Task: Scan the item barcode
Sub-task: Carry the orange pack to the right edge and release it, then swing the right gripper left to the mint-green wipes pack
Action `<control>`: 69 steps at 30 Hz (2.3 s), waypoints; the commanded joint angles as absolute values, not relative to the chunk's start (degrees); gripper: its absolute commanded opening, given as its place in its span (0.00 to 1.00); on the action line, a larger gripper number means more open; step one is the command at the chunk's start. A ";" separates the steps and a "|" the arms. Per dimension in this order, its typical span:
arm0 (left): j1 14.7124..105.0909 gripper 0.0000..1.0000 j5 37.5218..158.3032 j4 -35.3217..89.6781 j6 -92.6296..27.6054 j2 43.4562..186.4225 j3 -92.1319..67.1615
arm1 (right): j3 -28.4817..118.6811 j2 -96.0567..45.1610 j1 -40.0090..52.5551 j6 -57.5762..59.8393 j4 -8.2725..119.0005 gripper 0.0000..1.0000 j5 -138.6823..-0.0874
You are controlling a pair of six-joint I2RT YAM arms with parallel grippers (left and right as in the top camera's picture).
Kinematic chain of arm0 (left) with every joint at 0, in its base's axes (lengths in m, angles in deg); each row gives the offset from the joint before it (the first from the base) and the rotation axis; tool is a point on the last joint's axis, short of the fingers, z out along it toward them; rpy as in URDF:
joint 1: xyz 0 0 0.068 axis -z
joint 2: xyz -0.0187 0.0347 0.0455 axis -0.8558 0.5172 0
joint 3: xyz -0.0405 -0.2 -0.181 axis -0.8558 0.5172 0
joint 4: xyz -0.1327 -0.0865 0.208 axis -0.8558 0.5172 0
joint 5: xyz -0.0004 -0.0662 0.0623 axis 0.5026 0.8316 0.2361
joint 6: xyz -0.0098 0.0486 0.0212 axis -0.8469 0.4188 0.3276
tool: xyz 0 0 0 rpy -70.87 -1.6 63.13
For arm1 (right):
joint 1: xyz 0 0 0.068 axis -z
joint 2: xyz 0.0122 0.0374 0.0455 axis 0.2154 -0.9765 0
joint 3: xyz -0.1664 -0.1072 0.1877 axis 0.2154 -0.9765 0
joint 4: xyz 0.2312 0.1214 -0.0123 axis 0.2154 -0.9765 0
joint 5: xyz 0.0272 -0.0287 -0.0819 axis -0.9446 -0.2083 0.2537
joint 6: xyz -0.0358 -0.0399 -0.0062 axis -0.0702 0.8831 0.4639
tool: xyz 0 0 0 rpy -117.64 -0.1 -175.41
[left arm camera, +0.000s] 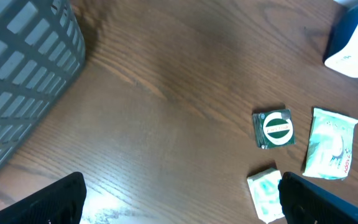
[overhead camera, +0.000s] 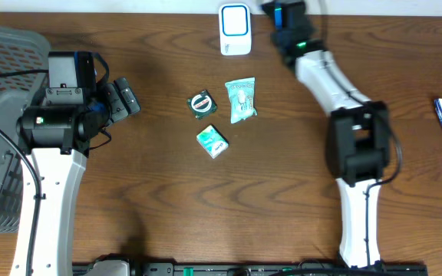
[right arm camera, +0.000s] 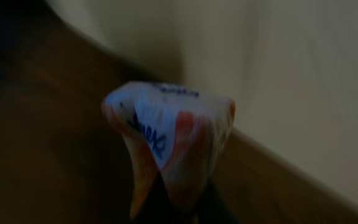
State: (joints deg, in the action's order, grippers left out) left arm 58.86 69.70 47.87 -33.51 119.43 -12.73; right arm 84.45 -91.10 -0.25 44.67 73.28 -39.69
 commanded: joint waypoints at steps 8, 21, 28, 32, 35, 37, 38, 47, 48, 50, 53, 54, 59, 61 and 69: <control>58.60 0.98 68.73 47.82 -33.16 119.37 -12.70 | 85.33 -86.02 18.81 33.02 48.58 0.01 -30.82; 58.60 0.98 68.73 47.82 -33.16 119.37 -12.70 | 85.33 -86.02 29.52 29.15 35.55 0.99 -36.94; 58.60 0.98 68.73 47.82 -33.16 119.37 -12.70 | 85.33 -86.02 27.55 27.67 30.61 0.99 -70.64; 58.60 0.98 68.73 47.82 -33.16 119.37 -12.70 | 85.33 -86.02 25.26 27.62 28.93 0.99 -101.11; 58.60 0.98 68.73 47.82 -33.14 119.37 -12.70 | 85.33 -86.02 22.57 27.67 29.06 0.99 -113.96; 58.60 0.98 68.73 47.82 -33.16 119.37 -12.70 | 85.33 -86.02 19.97 27.64 29.43 0.99 -116.58; 58.60 0.98 68.73 47.82 -33.16 119.37 -12.70 | 85.33 -86.05 18.37 27.67 29.47 0.99 -116.52; 58.60 0.98 68.73 47.82 -33.14 119.37 -12.70 | 84.04 -86.09 2.55 17.85 32.23 0.99 -99.12; 58.60 0.98 68.73 47.82 -33.16 119.37 -12.70 | 84.04 -86.09 0.73 17.22 32.47 0.99 -97.11; 58.60 0.98 68.73 47.82 -33.16 119.37 -12.70 | 84.04 -86.09 -2.59 17.09 32.80 0.99 -92.54; 58.60 0.98 68.73 47.80 -33.16 119.37 -12.70 | 84.04 -86.09 -7.42 12.13 33.10 0.99 -80.21; 58.60 0.98 68.73 47.82 -33.16 119.37 -12.70 | 84.04 -86.09 -8.80 10.44 33.08 0.99 -75.82; 58.60 0.98 68.73 47.82 -33.16 119.37 -12.70 | 84.04 -86.09 -16.12 3.06 32.38 0.99 -54.93; 58.60 0.98 68.73 47.82 -33.14 119.37 -12.70 | 84.04 -86.09 -18.70 1.37 31.79 0.99 -47.56; 58.60 0.98 68.73 47.82 -33.16 119.37 -12.70 | 83.49 -86.22 -25.80 -0.84 32.32 0.99 -33.18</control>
State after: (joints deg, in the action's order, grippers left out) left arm 58.86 69.67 47.84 -33.51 119.43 -12.73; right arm 84.15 -88.10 -24.84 1.59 31.92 -41.79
